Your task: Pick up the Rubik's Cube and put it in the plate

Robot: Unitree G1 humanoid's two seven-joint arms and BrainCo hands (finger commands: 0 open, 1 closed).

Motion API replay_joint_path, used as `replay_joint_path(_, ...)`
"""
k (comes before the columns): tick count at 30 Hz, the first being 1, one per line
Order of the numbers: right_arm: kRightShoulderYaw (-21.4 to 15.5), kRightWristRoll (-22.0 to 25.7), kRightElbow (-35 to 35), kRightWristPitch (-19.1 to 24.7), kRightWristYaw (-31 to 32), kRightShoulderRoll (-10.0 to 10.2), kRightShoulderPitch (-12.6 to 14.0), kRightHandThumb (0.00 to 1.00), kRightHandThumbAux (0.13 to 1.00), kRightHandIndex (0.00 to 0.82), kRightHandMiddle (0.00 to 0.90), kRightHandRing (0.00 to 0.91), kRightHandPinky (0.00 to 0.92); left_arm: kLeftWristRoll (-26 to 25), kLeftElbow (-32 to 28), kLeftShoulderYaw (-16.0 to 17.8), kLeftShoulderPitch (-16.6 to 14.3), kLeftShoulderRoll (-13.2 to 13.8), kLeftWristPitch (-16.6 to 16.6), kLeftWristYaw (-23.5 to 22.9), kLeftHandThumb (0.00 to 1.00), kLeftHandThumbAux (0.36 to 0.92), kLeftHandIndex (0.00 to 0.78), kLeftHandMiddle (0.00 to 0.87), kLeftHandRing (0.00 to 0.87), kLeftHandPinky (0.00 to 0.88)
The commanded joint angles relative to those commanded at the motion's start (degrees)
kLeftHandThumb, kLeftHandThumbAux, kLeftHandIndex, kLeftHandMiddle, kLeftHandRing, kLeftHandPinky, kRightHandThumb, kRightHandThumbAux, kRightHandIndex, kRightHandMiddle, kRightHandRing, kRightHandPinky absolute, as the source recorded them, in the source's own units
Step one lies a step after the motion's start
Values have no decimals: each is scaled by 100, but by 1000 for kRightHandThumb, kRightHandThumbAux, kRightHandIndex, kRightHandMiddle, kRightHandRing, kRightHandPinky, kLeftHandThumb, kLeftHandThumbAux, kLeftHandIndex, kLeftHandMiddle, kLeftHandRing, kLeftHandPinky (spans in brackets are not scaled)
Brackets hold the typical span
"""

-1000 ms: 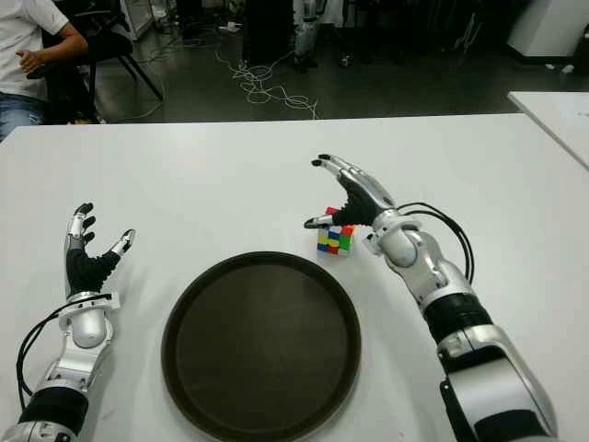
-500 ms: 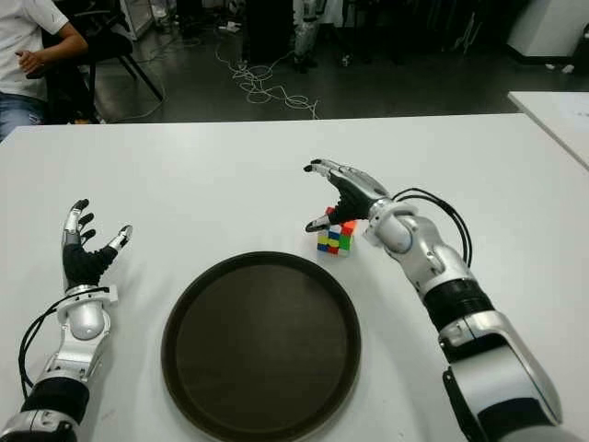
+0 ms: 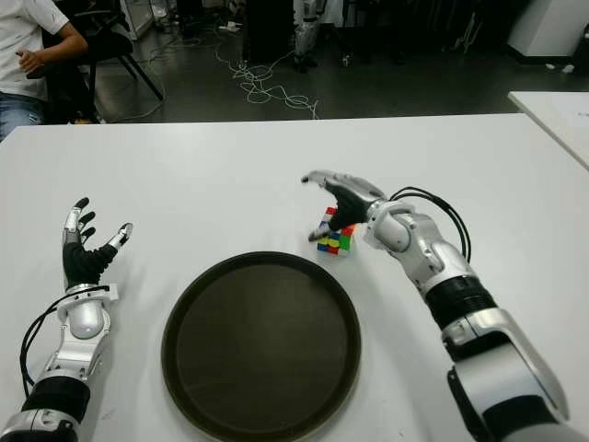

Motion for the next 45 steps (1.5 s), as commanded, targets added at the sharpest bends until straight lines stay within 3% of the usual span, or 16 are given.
replay_joint_path(13, 182, -253, 290, 164, 155, -190, 48, 0, 699, 97, 141, 130, 85, 20, -157, 13, 41, -32, 122, 31, 0, 733, 66, 76, 93, 137)
replay_joint_path(24, 146, -289, -249, 747, 482, -336, 292, 0, 682, 98, 148, 138, 95, -2, -94, 27, 4, -22, 82, 13, 0, 723, 80, 102, 119, 167)
replay_joint_path(32, 43, -199, -477, 747, 414, -418, 487, 0, 657, 105, 156, 144, 95, -16, -52, 26, 0, 4, 41, -33, 0, 712, 69, 83, 108, 173)
replay_joint_path(45, 71, -241, -440, 717, 435, -476, 496, 0, 652, 90, 144, 133, 84, -55, -59, 43, 2, -12, 40, -71, 0, 705, 58, 79, 105, 179)
